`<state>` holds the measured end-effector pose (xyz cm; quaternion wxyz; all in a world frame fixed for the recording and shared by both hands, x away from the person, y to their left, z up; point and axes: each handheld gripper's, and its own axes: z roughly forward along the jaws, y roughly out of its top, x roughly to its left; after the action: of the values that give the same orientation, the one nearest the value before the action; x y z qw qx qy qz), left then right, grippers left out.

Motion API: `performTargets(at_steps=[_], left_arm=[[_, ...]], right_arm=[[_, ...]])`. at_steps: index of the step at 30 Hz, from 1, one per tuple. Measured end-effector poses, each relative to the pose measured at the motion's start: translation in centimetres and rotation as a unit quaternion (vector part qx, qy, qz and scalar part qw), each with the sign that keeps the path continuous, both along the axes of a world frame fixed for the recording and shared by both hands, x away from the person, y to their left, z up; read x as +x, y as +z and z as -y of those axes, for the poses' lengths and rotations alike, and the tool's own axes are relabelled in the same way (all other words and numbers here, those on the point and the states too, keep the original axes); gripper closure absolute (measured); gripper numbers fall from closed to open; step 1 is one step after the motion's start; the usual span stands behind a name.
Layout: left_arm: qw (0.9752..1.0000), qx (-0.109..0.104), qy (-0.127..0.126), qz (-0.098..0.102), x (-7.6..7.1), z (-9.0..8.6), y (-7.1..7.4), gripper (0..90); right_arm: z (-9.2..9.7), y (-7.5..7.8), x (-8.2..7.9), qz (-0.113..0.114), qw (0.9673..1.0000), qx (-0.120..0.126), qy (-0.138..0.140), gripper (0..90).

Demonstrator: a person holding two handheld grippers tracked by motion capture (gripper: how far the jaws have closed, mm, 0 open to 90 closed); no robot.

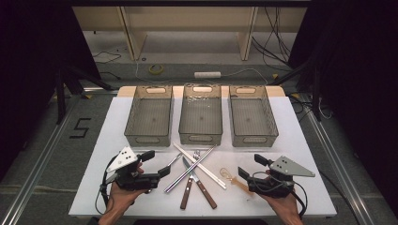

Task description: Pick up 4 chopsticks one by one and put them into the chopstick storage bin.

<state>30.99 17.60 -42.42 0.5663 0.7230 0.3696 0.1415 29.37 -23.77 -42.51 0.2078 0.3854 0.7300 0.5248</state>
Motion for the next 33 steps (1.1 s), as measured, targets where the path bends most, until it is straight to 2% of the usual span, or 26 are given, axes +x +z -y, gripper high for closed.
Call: performTargets(at_steps=[4, 8, 13, 14, 15, 16, 18, 19, 22, 23, 24, 27, 31, 33], left_arm=[[1.0000, 0.009, 0.003, -0.001, 0.0, 0.1, 0.1, 15.4], [0.9997, 0.016, 0.000, -0.021, 0.3, 0.3, 0.1, 15.8], [0.9983, 0.036, 0.001, -0.047, 0.9, 0.6, 0.4, 17.5], [0.9975, 0.047, 0.004, -0.053, 1.1, 0.7, 0.6, 19.4], [0.9975, 0.047, 0.004, -0.053, 1.1, 0.7, 0.6, 20.2], [0.9957, 0.064, 0.002, -0.067, 1.5, 0.8, 0.7, 21.2], [0.9928, 0.078, -0.004, -0.091, 2.0, 1.1, 0.8, 23.7], [0.9928, 0.078, -0.004, -0.091, 2.0, 1.1, 0.8, 24.6], [0.9871, 0.105, -0.013, -0.120, 3.0, 1.9, 0.6, 28.7], [0.9829, 0.122, -0.022, -0.136, 3.6, 2.4, 0.2, 29.9], [0.9829, 0.122, -0.022, -0.136, 3.6, 2.4, 0.2, 31.1], [0.9740, 0.147, -0.033, -0.169, 4.7, 3.2, -0.6, 36.5], [0.9663, 0.169, -0.040, -0.190, 5.4, 4.1, -1.4, 41.0], [0.9622, 0.187, -0.045, -0.193, 5.6, 4.6, -1.6, 45.9]], right_arm=[[0.0, 0.0, 0.0, 0.000, 1.0000, -0.001, -0.001, 24.2], [-0.1, 0.0, 0.0, -0.002, 1.0000, -0.005, 0.000, 24.3], [-0.2, 0.0, 0.1, -0.005, 0.9999, -0.010, 0.001, 24.8], [-0.1, 0.0, 0.2, -0.007, 0.9999, -0.010, 0.002, 25.2], [-0.1, 0.0, 0.2, -0.007, 0.9999, -0.010, 0.002, 25.2], [-0.1, 0.0, 0.2, -0.009, 0.9999, -0.009, 0.003, 25.4], [-0.1, 0.0, 0.2, -0.012, 0.9999, -0.008, 0.005, 25.6], [-0.2, -0.1, 0.3, -0.013, 0.9999, -0.008, 0.006, 25.7], [-0.3, -0.1, 0.3, -0.017, 0.9997, -0.011, 0.011, 26.1], [-0.3, -0.1, 0.3, -0.017, 0.9997, -0.010, 0.012, 26.3], [-0.3, -0.1, 0.3, -0.017, 0.9997, -0.011, 0.013, 26.4], [-0.4, -0.2, 0.4, -0.020, 0.9996, -0.012, 0.016, 26.6], [-0.4, -0.2, 0.4, -0.020, 0.9995, -0.012, 0.019, 26.8], [-0.4, -0.2, 0.4, -0.021, 0.9995, -0.012, 0.021, 27.0]])
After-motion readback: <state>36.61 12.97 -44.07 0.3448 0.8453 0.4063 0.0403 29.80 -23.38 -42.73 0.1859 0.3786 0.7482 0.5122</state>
